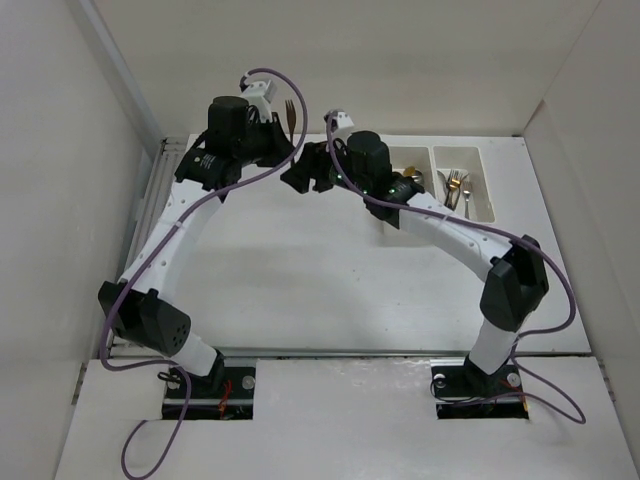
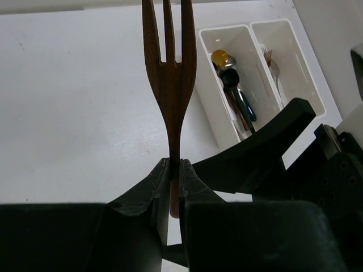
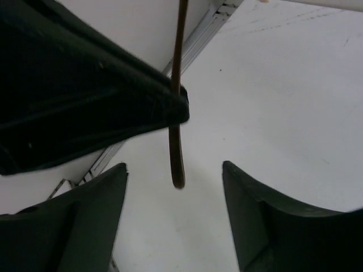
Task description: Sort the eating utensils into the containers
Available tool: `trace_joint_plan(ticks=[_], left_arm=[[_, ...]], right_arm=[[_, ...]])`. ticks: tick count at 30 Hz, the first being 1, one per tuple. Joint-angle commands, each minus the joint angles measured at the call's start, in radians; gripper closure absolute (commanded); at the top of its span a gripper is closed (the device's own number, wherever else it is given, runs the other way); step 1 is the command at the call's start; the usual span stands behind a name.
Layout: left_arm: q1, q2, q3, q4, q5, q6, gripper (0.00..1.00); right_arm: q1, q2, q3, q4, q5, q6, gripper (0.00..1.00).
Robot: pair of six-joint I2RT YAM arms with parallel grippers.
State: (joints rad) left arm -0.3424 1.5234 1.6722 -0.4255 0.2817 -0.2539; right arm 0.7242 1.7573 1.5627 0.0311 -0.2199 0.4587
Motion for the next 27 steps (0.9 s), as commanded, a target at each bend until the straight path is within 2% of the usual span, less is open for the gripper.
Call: trace_joint_plan(ticks=[1,4,6,7,8,11,14,15,16,17,20,21,22,23,25,27], left_arm=[[-0.007,-0.026,-0.008,0.007,0.016,-0.038,1.0],[-0.007,-0.035,-0.019,-0.002,0.042,-0.047,1.0],[-0.007,-0.035,-0.029,-0.002,0.069,-0.068,1.0],[-0.007,-0.035,-0.029,-0.002,0.07,-0.068,1.0],[-0.007,-0.035,-0.038,-0.002,0.08,-0.079,1.0],[-0.007,-0.026,-0.039,-0.002,0.103,-0.079,1.0],[-0.007,-0.026,-0.039,-0.002,0.137,-0.067,1.0],[-0.007,-0.014,-0.039,-0.018,0.137,-0.056,0.85],[-0.007,-0.014,-0.039,-0.018,0.137,-0.056,0.25],[0.003,-0.014,-0.039,-0.018,0.137,-0.056,0.0],[0.014,-0.014,-0.039,-0.039,0.091,-0.016,0.0],[0.026,-0.014,-0.026,-0.048,0.07,0.001,0.0],[0.04,-0.014,-0.026,-0.048,0.044,0.027,0.0],[0.049,-0.014,-0.011,-0.064,-0.013,0.037,0.0],[0.078,-0.023,-0.011,-0.064,-0.076,0.056,0.0],[0.101,-0.023,-0.022,-0.064,-0.117,0.08,0.0]], right_arm=[[-0.002,0.011,0.091,0.101,0.01,0.037,0.32],[-0.002,0.048,0.112,0.101,0.03,0.049,0.4],[-0.002,0.085,0.128,0.101,0.002,0.06,0.5],[-0.002,0.094,0.141,0.101,-0.007,0.069,0.57],[-0.002,0.106,0.142,0.092,-0.007,0.069,0.71],[-0.002,0.107,0.152,0.092,-0.01,0.09,0.98],[-0.011,0.077,0.128,0.083,0.045,0.09,1.0],[-0.02,0.055,0.117,0.082,0.056,0.09,1.0],[-0.047,0.044,0.105,0.061,0.069,0.09,1.0],[-0.048,0.035,0.105,0.061,0.079,0.078,1.0],[-0.155,0.034,0.118,-0.1,0.093,-0.02,1.0],[-0.226,0.048,0.19,-0.17,0.093,-0.07,1.0],[-0.261,0.097,0.244,-0.361,0.124,-0.128,1.0],[-0.29,0.126,0.297,-0.454,0.17,-0.253,1.0],[-0.367,0.188,0.431,-0.689,0.38,-0.36,1.0],[-0.422,0.249,0.453,-0.761,0.575,-0.416,1.0]])
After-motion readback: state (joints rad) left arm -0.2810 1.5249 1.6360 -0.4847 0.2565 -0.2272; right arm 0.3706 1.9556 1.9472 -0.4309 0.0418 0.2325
